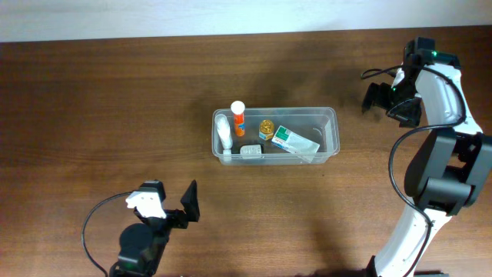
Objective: Pack container
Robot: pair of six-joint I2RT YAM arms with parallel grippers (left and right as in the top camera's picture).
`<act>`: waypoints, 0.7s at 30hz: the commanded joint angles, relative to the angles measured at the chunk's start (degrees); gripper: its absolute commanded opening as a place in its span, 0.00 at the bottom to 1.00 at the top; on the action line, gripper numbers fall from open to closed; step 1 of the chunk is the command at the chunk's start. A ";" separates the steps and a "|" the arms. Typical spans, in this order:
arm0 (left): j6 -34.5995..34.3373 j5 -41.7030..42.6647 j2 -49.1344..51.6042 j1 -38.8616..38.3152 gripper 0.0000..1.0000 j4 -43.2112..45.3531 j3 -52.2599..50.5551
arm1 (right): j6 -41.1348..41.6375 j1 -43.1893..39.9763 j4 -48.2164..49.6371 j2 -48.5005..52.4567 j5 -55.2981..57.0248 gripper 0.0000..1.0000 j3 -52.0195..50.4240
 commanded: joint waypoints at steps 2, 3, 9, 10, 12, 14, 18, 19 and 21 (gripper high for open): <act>-0.79 5.44 -1.92 3.67 0.99 -0.02 -0.63 | 0.11 -0.33 -0.02 -0.74 0.48 0.98 0.02; -0.79 5.44 -2.29 4.20 0.99 -0.35 -0.63 | 0.11 -0.33 -0.02 -0.74 0.48 0.98 0.02; -0.76 5.20 -4.50 6.05 0.99 -2.67 -0.66 | 0.13 -0.33 -0.02 -0.74 0.48 0.98 0.02; -0.74 5.20 -4.63 6.23 0.99 -2.67 -0.66 | 0.13 -0.33 -0.02 -0.74 0.48 0.98 0.02; -0.74 4.57 -4.74 6.38 1.00 -2.67 -0.66 | 0.11 -0.33 -0.02 -0.74 0.50 0.98 0.02; -0.74 4.59 -4.87 6.38 0.99 -2.67 -0.72 | 0.13 -0.33 -0.02 -0.74 0.50 0.98 0.02; -0.74 4.57 -6.12 6.43 0.99 -1.73 -1.09 | 0.13 -0.33 0.00 -0.74 0.50 0.98 0.02; -0.74 4.59 -6.75 6.58 1.00 -0.46 -1.55 | 0.13 -0.33 -0.02 -0.74 0.48 0.98 0.02; -0.76 4.79 -8.57 7.15 0.99 0.55 -2.01 | 0.13 -0.33 -0.02 -0.74 0.48 0.98 0.02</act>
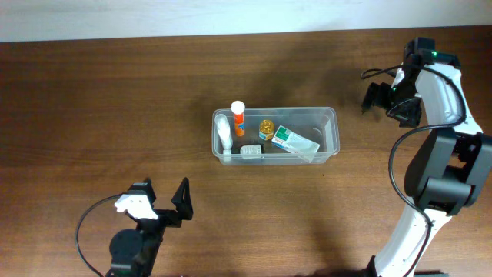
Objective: Pack container
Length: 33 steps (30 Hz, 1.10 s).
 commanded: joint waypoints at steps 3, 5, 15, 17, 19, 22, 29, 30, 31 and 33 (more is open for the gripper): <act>-0.59 0.63 -5.40 2.29 0.99 1.09 -1.16 | 0.15 -0.33 -0.02 -0.74 0.48 0.98 0.02; -0.57 0.63 -5.84 3.28 0.99 1.11 -1.16 | 0.13 -0.33 -0.02 -0.74 0.50 0.98 0.02; -0.59 0.63 -7.23 9.18 0.99 2.71 -1.16 | 0.15 -0.33 -0.02 -0.74 0.48 0.98 0.02; -0.59 0.63 -7.23 9.60 0.99 4.13 -1.16 | 0.15 -0.33 -0.02 -0.74 0.48 0.98 0.02; -0.57 0.61 -7.23 9.60 0.99 5.40 -1.16 | 0.13 -0.33 -0.02 -0.74 0.48 0.98 0.02; -0.55 0.61 -7.23 9.60 1.00 5.66 -1.16 | 0.15 -0.33 -0.02 -0.74 0.50 0.98 0.02; -0.57 0.61 -7.21 9.60 0.99 0.26 -1.16 | 0.13 -0.33 -0.02 -0.74 0.50 0.98 0.02; -0.57 0.61 -7.21 9.60 0.99 0.31 -1.16 | 0.13 -0.33 -0.02 -0.74 0.50 0.98 0.02; -0.57 0.59 -7.21 9.60 1.00 0.15 -1.16 | 0.13 -0.33 -0.02 -0.74 0.50 0.98 0.02; -0.57 0.61 -7.19 9.60 0.99 0.17 -1.16 | 0.15 -0.33 -0.02 -0.74 0.50 0.98 0.02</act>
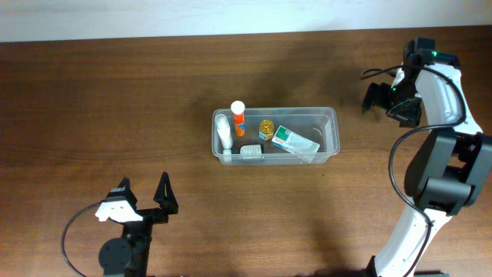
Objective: Pack container
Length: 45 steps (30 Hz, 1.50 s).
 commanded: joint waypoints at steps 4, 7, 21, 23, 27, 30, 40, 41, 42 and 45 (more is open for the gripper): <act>-0.57 0.59 -0.55 0.28 0.99 -0.11 -0.31 | 0.13 -0.33 -0.02 -0.74 0.48 0.98 0.02; -0.57 0.59 -0.55 0.28 0.99 -0.09 -0.31 | 0.11 -0.33 -0.02 -0.74 0.50 0.98 0.02; -0.57 0.59 -0.55 0.28 0.99 -0.09 -0.31 | 0.11 -0.33 -0.02 -0.74 0.50 0.98 0.02; -0.57 0.59 -0.55 0.28 0.99 -0.09 -0.31 | 0.13 -0.33 -0.02 -0.74 0.50 0.98 0.02; -0.57 0.59 -0.55 0.28 0.99 -0.09 -0.31 | 0.13 -0.33 -0.02 -0.74 0.50 0.98 0.02; -0.57 0.59 -0.55 0.28 0.99 -0.09 -0.31 | 0.11 -0.33 -0.02 -0.74 0.50 0.98 0.02; -0.57 0.59 -0.55 0.28 0.99 -0.09 -0.31 | 0.11 0.20 0.00 -2.97 0.50 0.98 0.02; -0.57 0.59 -0.55 0.28 0.99 -0.09 -0.31 | 0.11 0.37 -0.02 -3.56 0.48 0.98 0.02; -0.57 0.59 -0.55 0.28 0.99 -0.09 -0.31 | 0.11 0.72 0.00 -4.66 0.50 0.98 0.02; -0.55 0.59 -0.55 0.28 0.99 -0.09 -0.31 | 0.11 3.17 -0.02 -10.10 0.50 0.98 0.02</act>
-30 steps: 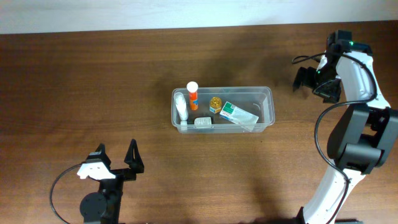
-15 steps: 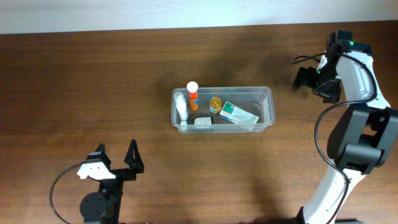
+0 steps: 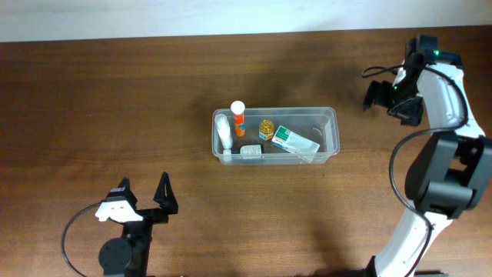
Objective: Pack container
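Observation:
A clear plastic container [image 3: 331,129] stands mid-table. Inside it are an orange bottle with a white cap [image 3: 238,117], a white bottle [image 3: 224,135], a small yellow item [image 3: 266,127], a small grey item [image 3: 250,151] and a green-and-white box [image 3: 294,141]. My left gripper [image 3: 144,191] is at the front left, well away from the container, open and empty. At the far right my right gripper [image 3: 380,96] sits beyond the container's right end; its fingers look parted with nothing between them.
The brown wooden table [image 3: 115,100] ends at a white wall along the back. My right arm [image 3: 438,154] runs down the right edge. A black cable [image 3: 73,235] loops beside the left arm's base at the front.
The left arm has not moved. The right gripper has shifted very slightly upward in the view. The container and its contents are unchanged.
My left gripper stood open at the front, nearer the container's left end. At each later moment it was farther left and closer to the front edge, then it stayed put. The right gripper remained at the far right, and the packed container never changed.

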Robot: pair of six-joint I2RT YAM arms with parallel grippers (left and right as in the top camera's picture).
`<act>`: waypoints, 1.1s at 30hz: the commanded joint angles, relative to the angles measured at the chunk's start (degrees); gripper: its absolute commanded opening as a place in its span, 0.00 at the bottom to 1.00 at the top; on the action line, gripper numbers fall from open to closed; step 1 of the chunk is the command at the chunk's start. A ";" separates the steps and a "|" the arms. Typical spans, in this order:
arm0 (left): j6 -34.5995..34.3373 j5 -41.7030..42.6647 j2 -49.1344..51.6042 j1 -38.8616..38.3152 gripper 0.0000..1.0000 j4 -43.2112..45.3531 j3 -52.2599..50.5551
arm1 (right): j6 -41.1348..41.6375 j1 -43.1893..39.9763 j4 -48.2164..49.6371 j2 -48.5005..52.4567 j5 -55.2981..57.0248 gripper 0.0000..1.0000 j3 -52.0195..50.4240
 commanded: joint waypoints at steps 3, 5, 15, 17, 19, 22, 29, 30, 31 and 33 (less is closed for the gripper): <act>-0.57 0.59 -0.55 0.28 0.99 -0.11 -0.31 | 0.13 5.68 0.00 -13.90 0.48 0.98 0.11; -0.57 0.59 -0.55 0.28 0.99 -0.09 -0.31 | 0.11 8.07 0.00 -18.25 0.46 0.98 0.11; -0.57 0.59 -0.55 0.28 0.99 -0.09 -0.31 | 0.11 18.80 -0.02 -35.71 0.48 0.98 0.11; -0.57 0.59 -0.55 0.28 0.99 -0.11 -0.31 | 0.11 19.56 -0.04 -38.42 0.48 0.98 0.09; -0.55 0.59 -0.55 0.28 0.99 -0.09 -0.31 | 0.09 19.34 -0.04 -40.85 0.52 0.98 0.09; -0.57 0.59 -0.55 0.28 0.99 -0.09 -0.28 | 0.09 18.56 -0.50 -44.24 0.50 0.98 -0.09; -0.57 0.59 -0.55 0.28 0.99 -0.09 -0.31 | 0.09 17.88 4.04 -53.64 1.27 0.98 -9.27; -0.57 0.59 -0.55 0.28 0.99 -0.09 -0.31 | 0.09 17.88 5.70 -55.36 1.38 0.98 -11.78; -0.57 0.59 -0.55 0.28 0.99 -0.09 -0.31 | 0.09 17.88 8.17 -57.77 1.38 0.98 -15.37; -0.57 0.59 -0.55 0.28 1.00 -0.09 -0.31 | 0.31 17.88 15.41 -64.43 1.31 0.98 -25.81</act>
